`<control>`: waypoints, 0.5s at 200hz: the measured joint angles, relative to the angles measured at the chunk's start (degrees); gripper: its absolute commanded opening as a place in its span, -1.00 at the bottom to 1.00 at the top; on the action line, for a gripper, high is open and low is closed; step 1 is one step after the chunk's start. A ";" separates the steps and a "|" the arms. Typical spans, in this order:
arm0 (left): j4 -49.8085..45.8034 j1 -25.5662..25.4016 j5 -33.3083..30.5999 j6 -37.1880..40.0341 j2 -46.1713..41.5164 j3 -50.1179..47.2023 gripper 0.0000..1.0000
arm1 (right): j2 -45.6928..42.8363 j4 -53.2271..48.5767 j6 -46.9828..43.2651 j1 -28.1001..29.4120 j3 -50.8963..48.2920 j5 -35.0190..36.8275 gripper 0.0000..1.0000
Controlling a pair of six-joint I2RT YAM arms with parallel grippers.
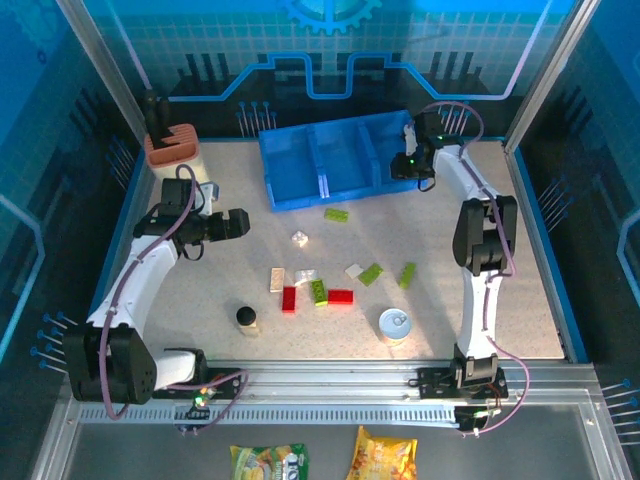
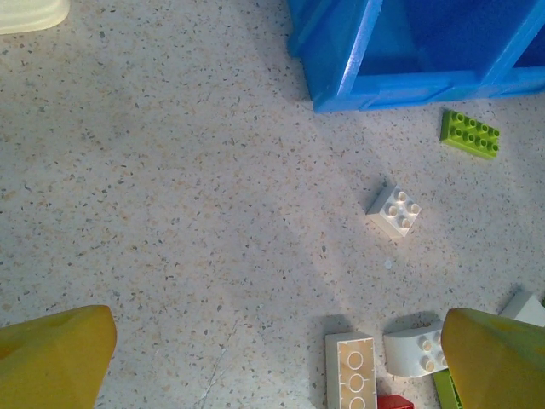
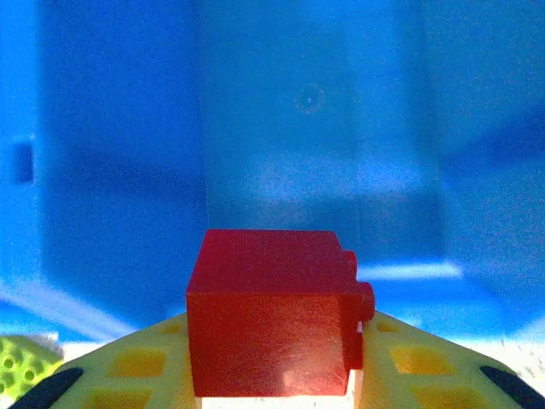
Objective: Sort the legos into containers by color
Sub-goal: Rotate the container at the top-center of the table.
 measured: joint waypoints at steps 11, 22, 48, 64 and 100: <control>0.00 0.00 -0.02 0.00 0.00 -0.02 0.98 | 1.73 -0.37 0.00 -0.02 1.79 -0.37 -0.24; 0.00 0.00 -0.07 0.00 -0.02 -0.02 0.98 | 3.08 -0.70 0.00 -0.04 3.08 -0.63 -0.24; 0.00 0.00 -0.42 0.02 -0.11 -0.02 0.98 | 4.72 -2.64 -0.02 -0.04 4.37 -1.07 -0.24; -0.02 0.00 -0.44 0.00 -0.11 -0.02 0.98 | 4.92 -3.50 -0.07 -0.02 4.37 -1.07 -0.24; 0.00 0.00 -0.44 0.00 -0.11 -0.02 0.98 | 4.87 -5.99 -0.81 0.57 4.37 -0.81 -0.22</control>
